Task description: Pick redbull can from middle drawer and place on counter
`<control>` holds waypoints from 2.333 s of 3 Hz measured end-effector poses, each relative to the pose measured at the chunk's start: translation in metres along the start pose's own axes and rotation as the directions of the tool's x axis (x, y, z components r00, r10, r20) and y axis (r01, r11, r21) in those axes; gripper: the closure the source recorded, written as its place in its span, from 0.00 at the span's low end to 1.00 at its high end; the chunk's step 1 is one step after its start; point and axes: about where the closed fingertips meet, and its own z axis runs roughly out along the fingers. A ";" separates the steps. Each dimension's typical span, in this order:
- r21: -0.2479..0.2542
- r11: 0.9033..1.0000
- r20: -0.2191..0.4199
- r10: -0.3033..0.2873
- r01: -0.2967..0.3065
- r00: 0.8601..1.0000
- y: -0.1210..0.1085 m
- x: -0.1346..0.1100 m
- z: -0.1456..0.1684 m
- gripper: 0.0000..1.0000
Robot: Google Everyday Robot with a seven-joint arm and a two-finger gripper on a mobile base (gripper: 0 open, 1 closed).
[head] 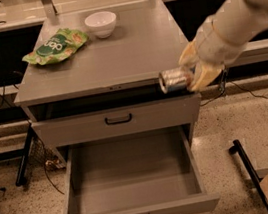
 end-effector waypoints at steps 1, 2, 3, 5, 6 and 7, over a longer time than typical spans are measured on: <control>-0.030 0.999 0.002 -0.044 0.044 0.999 -0.063 -0.017 -0.021 1.00; -0.028 0.999 0.002 -0.043 0.043 0.999 -0.063 -0.016 -0.021 1.00; -0.024 0.999 0.021 -0.031 0.031 0.999 -0.072 -0.014 -0.014 1.00; -0.092 0.996 0.082 0.021 -0.014 0.996 -0.122 -0.009 0.046 1.00; -0.118 0.992 0.091 0.060 -0.049 0.994 -0.139 -0.007 0.076 1.00; -0.127 0.985 0.085 0.127 -0.116 0.988 -0.153 0.003 0.101 0.82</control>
Offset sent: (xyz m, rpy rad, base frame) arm 0.0271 0.0043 0.0168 -0.0315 0.0436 0.0216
